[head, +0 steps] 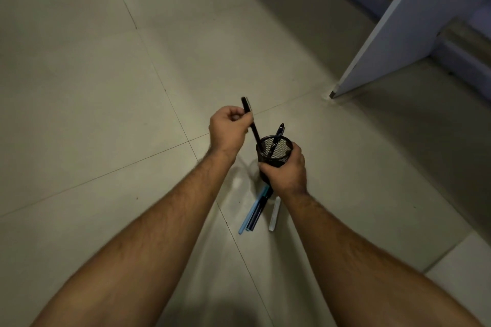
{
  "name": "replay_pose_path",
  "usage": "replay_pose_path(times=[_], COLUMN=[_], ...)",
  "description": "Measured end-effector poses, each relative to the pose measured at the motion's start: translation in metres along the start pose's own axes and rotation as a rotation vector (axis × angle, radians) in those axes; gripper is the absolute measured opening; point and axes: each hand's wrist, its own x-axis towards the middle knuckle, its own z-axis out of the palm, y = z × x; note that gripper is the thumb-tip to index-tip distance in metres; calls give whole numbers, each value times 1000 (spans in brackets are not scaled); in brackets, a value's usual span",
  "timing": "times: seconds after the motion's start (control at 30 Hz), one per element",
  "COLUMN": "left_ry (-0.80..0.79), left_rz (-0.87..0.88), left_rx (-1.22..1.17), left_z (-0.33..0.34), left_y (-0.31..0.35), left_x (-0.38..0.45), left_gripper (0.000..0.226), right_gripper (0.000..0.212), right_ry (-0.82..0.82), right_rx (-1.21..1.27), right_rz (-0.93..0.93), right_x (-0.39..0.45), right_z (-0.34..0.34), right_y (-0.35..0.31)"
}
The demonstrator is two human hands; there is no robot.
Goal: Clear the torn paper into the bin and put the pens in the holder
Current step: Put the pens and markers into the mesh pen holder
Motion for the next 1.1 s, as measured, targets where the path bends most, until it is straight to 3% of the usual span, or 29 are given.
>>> replay_pose_path(times=[0.17, 0.27, 0.37, 0.47, 0.63, 0.7, 0.93, 1.03, 1.1], left_ry=[-215, -209, -189, -163, -496, -541, -529, -446, -330], left_rz=[98, 158, 131, 78, -12, -33, 3, -1, -5], left_rx=[326, 395, 335, 356, 1001, 1163, 1325, 1362, 1257], left_z=[2, 4, 5, 1, 2, 3, 6, 2, -4], left_y=[-19, -22, -24, -36, -82, -96, -105, -100, -91], left_x=[-25, -28, -25, -25, -49, -59, -70, -70, -64], left_gripper=[33, 25, 32, 23, 14, 16, 22, 20, 20], right_gripper=[86, 83, 85, 86, 86, 86, 87, 84, 85], right_ry=[27, 32, 36, 56, 78, 78, 38, 22, 20], right_rx=[80, 120, 132, 102, 34, 36, 28, 31, 25], right_rz=[-25, -30, -22, -5, 0, -1, 0, 6, 23], right_x=[0, 2, 4, 8, 9, 10, 9, 8, 9], right_z=[3, 3, -3, -16, -32, -32, -25, -21, -17], right_y=[-8, -9, -6, 2, 19, 22, 17, 15, 14])
